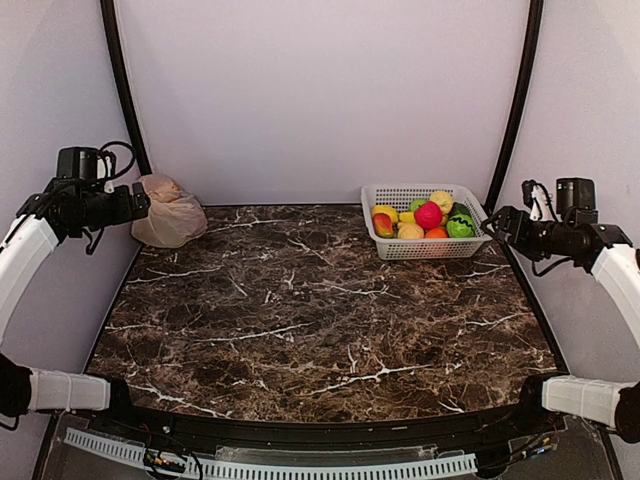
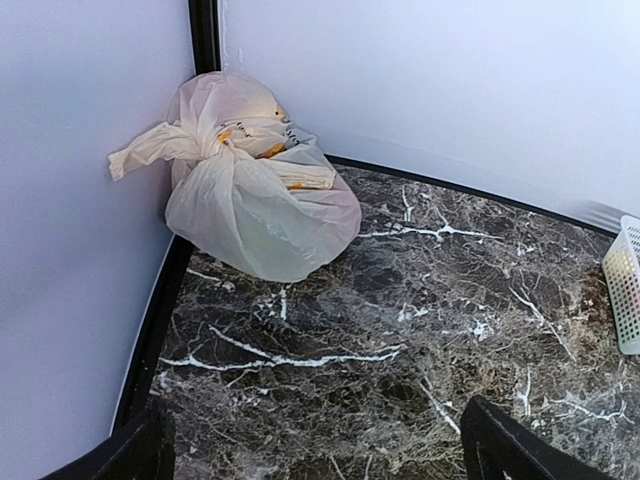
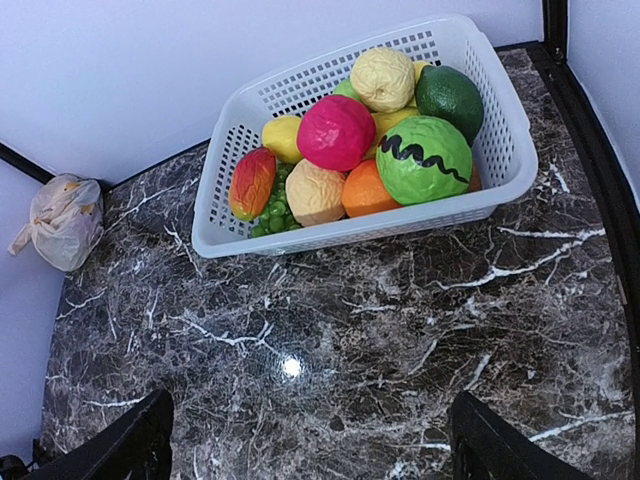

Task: Untie the knot of the plastic bag and take out the fruit
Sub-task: Pick up the takeout bag from the corner of the board.

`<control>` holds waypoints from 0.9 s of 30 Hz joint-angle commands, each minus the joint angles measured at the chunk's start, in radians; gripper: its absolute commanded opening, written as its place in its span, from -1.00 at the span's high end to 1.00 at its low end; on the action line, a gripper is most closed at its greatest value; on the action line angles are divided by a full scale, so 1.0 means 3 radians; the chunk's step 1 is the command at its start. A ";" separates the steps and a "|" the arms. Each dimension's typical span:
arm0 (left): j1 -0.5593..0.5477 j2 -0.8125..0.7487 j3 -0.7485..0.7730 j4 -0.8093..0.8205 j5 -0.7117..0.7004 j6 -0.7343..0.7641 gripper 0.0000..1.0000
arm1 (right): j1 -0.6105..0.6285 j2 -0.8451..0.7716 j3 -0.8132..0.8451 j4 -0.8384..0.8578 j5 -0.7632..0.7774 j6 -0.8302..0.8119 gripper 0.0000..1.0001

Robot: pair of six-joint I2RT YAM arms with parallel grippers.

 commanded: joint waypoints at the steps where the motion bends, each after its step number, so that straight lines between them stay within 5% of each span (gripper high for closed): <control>1: 0.0046 0.0372 0.0309 -0.0157 0.0196 -0.0156 -0.98 | 0.0004 -0.0017 0.0098 -0.0265 0.0048 -0.0044 -0.84; 6: 0.0380 0.0945 0.0656 -0.0032 0.0441 -0.0310 -0.98 | 0.0004 -0.0048 0.0075 -0.0339 0.0063 -0.0069 -0.84; 11: 0.0476 0.1563 0.1077 0.0057 0.0108 -0.0248 -0.98 | 0.0004 -0.0063 -0.0030 -0.0286 0.0031 -0.0003 -0.85; 27: 0.0634 0.3067 0.2183 0.0101 -0.0153 -0.0234 -0.62 | 0.0020 0.0068 -0.0075 -0.0200 -0.0015 0.0258 -0.85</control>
